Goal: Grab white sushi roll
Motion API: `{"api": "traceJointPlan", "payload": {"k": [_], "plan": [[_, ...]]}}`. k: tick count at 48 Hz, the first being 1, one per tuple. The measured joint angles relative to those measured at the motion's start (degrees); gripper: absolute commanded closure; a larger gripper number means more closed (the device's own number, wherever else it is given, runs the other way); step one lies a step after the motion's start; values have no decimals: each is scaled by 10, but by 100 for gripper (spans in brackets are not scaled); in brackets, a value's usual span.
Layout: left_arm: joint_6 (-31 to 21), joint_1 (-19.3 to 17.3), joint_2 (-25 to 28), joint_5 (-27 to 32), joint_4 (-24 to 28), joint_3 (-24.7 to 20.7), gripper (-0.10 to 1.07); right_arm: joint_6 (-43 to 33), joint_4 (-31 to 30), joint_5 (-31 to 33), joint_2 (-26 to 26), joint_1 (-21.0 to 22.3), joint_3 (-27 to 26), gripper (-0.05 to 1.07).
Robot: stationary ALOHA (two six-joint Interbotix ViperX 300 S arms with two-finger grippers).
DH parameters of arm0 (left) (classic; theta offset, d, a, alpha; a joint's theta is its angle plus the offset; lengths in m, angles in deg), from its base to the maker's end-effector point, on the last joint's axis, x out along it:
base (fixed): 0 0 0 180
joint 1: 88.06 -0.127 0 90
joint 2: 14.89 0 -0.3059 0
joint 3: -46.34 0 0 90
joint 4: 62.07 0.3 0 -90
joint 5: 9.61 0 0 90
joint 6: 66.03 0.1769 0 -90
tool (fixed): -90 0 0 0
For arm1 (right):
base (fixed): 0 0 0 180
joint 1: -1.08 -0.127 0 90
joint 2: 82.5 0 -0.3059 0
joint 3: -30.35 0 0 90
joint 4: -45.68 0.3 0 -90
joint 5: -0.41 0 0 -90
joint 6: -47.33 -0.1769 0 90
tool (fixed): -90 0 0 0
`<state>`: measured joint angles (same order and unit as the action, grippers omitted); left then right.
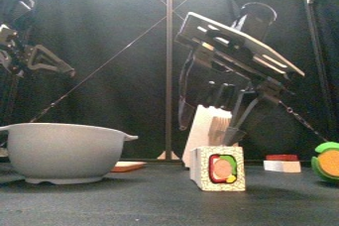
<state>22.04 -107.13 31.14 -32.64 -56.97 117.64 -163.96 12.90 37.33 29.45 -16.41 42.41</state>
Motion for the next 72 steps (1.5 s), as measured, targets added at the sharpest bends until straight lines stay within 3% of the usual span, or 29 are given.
{"api": "traceJointPlan", "payload": {"k": [11,59,72], "plan": [[0,0,0,0,0,0,43,1,-2,54,4,-1,-15,12],[0,0,0,0,0,1,43,1,-9,54,62,-2,-30,13],[0,0,0,0,0,1,43,1,-11,54,62,-1,-32,26]]}}
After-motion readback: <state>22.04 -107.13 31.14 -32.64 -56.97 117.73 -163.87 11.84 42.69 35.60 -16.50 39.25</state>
